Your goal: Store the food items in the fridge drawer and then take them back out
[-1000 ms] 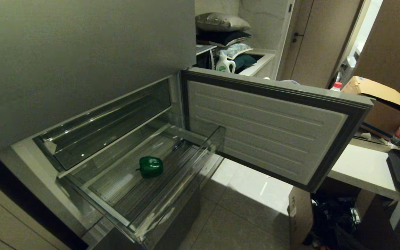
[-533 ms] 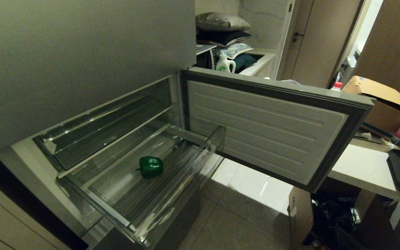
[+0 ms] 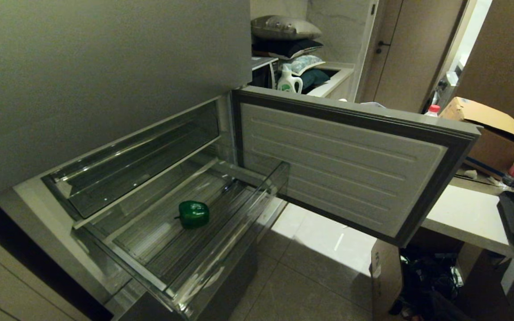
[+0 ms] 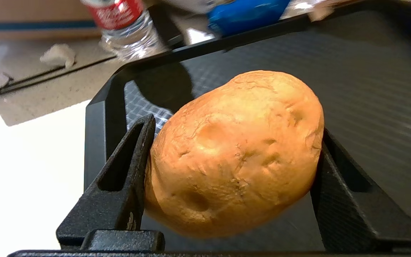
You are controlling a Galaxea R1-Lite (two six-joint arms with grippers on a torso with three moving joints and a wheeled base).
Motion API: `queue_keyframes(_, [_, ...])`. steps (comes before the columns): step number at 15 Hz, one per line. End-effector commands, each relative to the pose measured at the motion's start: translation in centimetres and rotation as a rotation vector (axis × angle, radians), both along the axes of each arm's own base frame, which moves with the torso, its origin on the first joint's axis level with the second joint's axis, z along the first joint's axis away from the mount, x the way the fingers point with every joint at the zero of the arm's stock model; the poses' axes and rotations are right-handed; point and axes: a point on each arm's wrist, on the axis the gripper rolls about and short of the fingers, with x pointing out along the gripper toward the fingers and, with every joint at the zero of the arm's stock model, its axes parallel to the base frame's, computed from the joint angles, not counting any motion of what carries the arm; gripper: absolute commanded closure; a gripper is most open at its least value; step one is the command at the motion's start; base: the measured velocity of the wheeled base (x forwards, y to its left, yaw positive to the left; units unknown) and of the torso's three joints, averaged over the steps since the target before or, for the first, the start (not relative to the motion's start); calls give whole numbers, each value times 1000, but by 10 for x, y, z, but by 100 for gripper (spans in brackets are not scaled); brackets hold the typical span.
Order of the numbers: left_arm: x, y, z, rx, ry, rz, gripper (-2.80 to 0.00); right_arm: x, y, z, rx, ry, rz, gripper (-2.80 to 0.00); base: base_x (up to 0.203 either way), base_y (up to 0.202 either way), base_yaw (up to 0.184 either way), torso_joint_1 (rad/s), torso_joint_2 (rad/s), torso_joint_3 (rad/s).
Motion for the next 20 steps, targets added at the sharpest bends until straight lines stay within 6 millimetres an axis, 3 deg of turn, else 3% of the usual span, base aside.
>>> queue_keyframes(1, [0, 0, 0, 0, 0, 0, 0, 13, -13, -28, 22, 15, 9, 0, 0, 0, 0, 0, 0, 0])
queue_keyframes(9, [0, 0, 0, 0, 0, 0, 0, 32, -29, -63, 38, 27, 17, 0, 0, 0, 0, 0, 0, 0])
queue_keyframes(12, [0, 0, 0, 0, 0, 0, 0, 34, -31, -63, 30, 23, 16, 0, 0, 0, 0, 0, 0, 0])
queue_keyframes(13, [0, 0, 0, 0, 0, 0, 0, 35, -32, -62, 26, 21, 15, -182, 0, 0, 0, 0, 0, 0])
queue_keyframes(14, [0, 0, 0, 0, 0, 0, 0, 36, -34, -65, 26, 21, 14, -280, 0, 0, 0, 0, 0, 0])
queue_keyframes(20, [0, 0, 0, 0, 0, 0, 0, 37, -36, -69, 28, 23, 13, -280, 0, 0, 0, 0, 0, 0])
